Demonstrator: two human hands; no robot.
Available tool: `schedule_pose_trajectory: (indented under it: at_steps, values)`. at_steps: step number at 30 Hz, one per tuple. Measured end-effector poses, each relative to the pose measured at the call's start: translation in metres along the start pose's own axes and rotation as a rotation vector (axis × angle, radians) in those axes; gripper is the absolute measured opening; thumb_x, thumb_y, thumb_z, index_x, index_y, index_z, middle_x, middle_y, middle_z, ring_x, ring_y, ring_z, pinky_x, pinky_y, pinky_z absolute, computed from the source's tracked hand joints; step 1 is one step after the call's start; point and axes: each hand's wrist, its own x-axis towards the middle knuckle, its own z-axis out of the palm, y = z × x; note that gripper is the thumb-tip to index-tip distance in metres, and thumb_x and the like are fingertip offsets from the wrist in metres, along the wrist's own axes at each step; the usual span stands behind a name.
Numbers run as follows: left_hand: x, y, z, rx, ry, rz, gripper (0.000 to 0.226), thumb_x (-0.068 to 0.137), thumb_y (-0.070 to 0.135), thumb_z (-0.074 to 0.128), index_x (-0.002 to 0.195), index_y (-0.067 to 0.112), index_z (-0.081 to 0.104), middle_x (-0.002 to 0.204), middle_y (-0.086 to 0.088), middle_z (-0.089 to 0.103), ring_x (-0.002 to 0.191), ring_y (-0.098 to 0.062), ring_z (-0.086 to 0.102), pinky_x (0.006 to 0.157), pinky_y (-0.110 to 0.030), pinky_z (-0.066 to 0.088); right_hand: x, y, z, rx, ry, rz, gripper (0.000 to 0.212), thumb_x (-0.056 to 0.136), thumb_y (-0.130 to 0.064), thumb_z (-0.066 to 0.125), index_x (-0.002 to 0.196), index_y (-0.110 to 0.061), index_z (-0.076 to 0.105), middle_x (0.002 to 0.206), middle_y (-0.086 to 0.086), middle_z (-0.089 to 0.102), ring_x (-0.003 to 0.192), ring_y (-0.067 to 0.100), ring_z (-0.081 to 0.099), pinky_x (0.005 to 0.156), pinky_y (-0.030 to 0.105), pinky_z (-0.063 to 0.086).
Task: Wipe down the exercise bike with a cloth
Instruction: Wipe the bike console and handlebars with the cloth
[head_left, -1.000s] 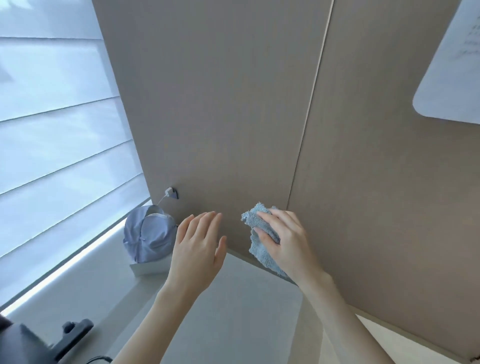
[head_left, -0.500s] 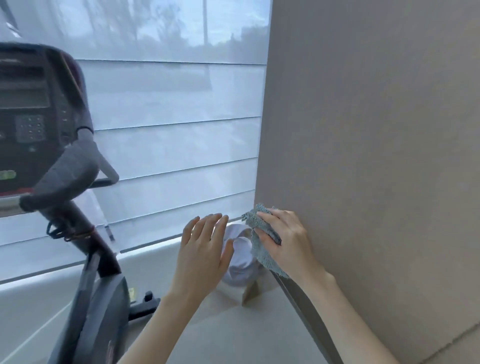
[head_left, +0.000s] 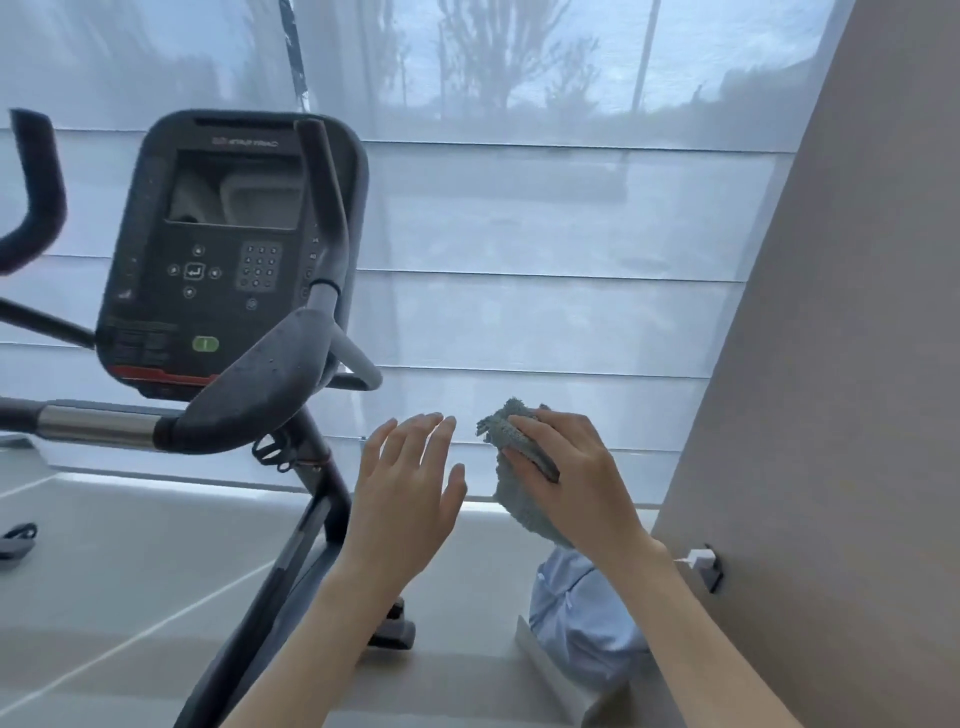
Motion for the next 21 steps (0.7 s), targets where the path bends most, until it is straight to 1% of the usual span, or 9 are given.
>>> schedule_pose_trajectory:
  at_steps: [4, 8, 11, 15, 17, 18, 20, 21]
  values:
    - [0.046, -0.026, 0.028, 0.058, 0.031, -0.032, 0.041, 0.082, 0.017, 0.069, 0.119, 0.002, 0.062, 0.118, -0.014, 0.064, 0.110, -0.030, 0.060, 0.100, -0.048, 0.043, 0.050, 0.031, 0.038, 0.034, -0.002, -0.043, 0.027, 0.080, -0.012, 0.071, 0.106, -0.005, 0.069, 0.105, 0.009, 0.067, 0.101, 0.030, 0.060, 0.090, 0.020, 0.039]
    - [0.088, -0.050, 0.051, 0.110, 0.081, -0.040, 0.037, 0.084, 0.019, 0.063, 0.118, 0.003, 0.063, 0.116, -0.012, 0.065, 0.109, -0.029, 0.060, 0.099, -0.047, 0.045, 0.100, 0.055, 0.070, 0.069, 0.007, -0.081, 0.027, 0.082, -0.017, 0.065, 0.106, -0.005, 0.069, 0.106, 0.009, 0.067, 0.099, 0.030, 0.060, 0.089, 0.022, 0.040]
    - [0.111, -0.065, 0.064, 0.135, 0.091, -0.059, 0.039, 0.083, 0.018, 0.068, 0.118, 0.002, 0.063, 0.117, -0.014, 0.064, 0.109, -0.031, 0.060, 0.099, -0.048, 0.044, 0.127, 0.069, 0.092, 0.112, 0.012, -0.106, 0.028, 0.083, -0.017, 0.063, 0.107, -0.005, 0.069, 0.107, 0.008, 0.067, 0.101, 0.030, 0.060, 0.090, 0.021, 0.040]
    - [0.127, -0.077, 0.074, 0.174, 0.121, -0.092, 0.042, 0.081, 0.018, 0.071, 0.119, 0.003, 0.063, 0.118, -0.013, 0.064, 0.110, -0.030, 0.060, 0.101, -0.047, 0.043, 0.155, 0.082, 0.120, 0.196, -0.009, -0.147, 0.027, 0.084, -0.015, 0.063, 0.108, -0.004, 0.069, 0.108, 0.009, 0.067, 0.103, 0.029, 0.059, 0.093, 0.018, 0.038]
    - [0.133, -0.083, 0.074, 0.212, 0.140, -0.100, 0.040, 0.084, 0.020, 0.067, 0.120, 0.004, 0.063, 0.119, -0.012, 0.064, 0.111, -0.028, 0.059, 0.104, -0.044, 0.037, 0.170, 0.086, 0.133, 0.250, -0.017, -0.173, 0.027, 0.084, -0.015, 0.063, 0.108, -0.004, 0.068, 0.108, 0.008, 0.066, 0.104, 0.029, 0.058, 0.095, 0.015, 0.036]
    - [0.135, -0.085, 0.073, 0.235, 0.143, -0.112, 0.039, 0.086, 0.022, 0.061, 0.121, 0.004, 0.062, 0.120, -0.011, 0.064, 0.112, -0.028, 0.059, 0.104, -0.044, 0.036, 0.177, 0.086, 0.139, 0.279, -0.016, -0.190, 0.027, 0.084, -0.015, 0.063, 0.108, -0.004, 0.068, 0.108, 0.008, 0.066, 0.105, 0.028, 0.057, 0.096, 0.013, 0.035]
    - [0.138, -0.089, 0.070, 0.283, 0.136, -0.150, 0.041, 0.090, 0.026, 0.048, 0.122, 0.004, 0.062, 0.122, -0.012, 0.063, 0.113, -0.028, 0.059, 0.104, -0.046, 0.039, 0.193, 0.085, 0.152, 0.351, -0.019, -0.230, 0.027, 0.086, -0.017, 0.063, 0.109, -0.004, 0.068, 0.110, 0.008, 0.065, 0.105, 0.026, 0.055, 0.098, 0.013, 0.034]
    - [0.140, -0.091, 0.068, 0.308, 0.132, -0.168, 0.043, 0.091, 0.027, 0.045, 0.123, 0.004, 0.061, 0.122, -0.012, 0.063, 0.112, -0.028, 0.060, 0.103, -0.047, 0.040, 0.200, 0.083, 0.159, 0.392, -0.021, -0.251, 0.028, 0.087, -0.020, 0.062, 0.109, -0.004, 0.067, 0.111, 0.008, 0.065, 0.106, 0.024, 0.054, 0.098, 0.015, 0.034]
